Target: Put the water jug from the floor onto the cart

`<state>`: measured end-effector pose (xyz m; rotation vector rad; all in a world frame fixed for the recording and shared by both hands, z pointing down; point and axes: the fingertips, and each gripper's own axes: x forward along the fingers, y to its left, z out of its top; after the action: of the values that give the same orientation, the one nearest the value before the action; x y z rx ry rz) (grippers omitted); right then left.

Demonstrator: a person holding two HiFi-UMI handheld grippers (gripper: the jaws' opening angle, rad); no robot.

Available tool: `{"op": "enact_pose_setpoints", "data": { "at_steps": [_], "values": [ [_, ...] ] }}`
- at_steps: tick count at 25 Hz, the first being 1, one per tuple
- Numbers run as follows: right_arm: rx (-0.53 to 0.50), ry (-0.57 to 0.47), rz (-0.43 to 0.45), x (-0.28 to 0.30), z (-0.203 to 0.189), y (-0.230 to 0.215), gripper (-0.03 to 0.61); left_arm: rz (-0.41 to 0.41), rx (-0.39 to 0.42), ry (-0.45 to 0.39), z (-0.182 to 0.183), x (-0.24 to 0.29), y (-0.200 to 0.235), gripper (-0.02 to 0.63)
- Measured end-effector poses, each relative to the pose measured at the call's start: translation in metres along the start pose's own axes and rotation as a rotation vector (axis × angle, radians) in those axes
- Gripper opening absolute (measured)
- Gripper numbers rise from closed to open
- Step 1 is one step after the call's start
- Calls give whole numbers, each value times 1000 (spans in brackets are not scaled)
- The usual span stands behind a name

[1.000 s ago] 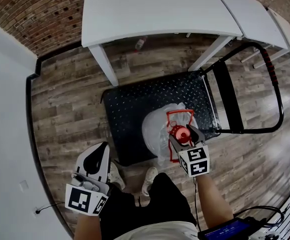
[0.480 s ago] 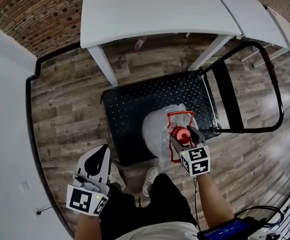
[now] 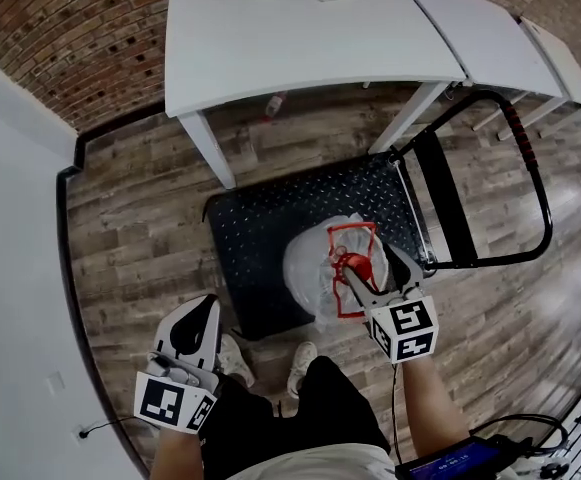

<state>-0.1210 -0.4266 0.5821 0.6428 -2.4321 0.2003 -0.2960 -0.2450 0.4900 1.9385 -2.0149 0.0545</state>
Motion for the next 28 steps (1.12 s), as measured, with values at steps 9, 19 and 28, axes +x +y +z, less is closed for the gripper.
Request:
{"op": "enact_pose_setpoints", "data": {
  "at_steps": [9, 19, 28],
  "values": [
    [-37, -215, -52, -96, 134, 14, 314, -62, 33, -43, 72, -18, -20, 0],
    [-4, -437, -206, -204, 227, 69, 301, -210, 104, -147, 167, -55, -31, 0],
    [6, -617, -383, -287, 248, 120, 152, -334, 100, -198, 197, -94, -30, 0]
  ]
}}
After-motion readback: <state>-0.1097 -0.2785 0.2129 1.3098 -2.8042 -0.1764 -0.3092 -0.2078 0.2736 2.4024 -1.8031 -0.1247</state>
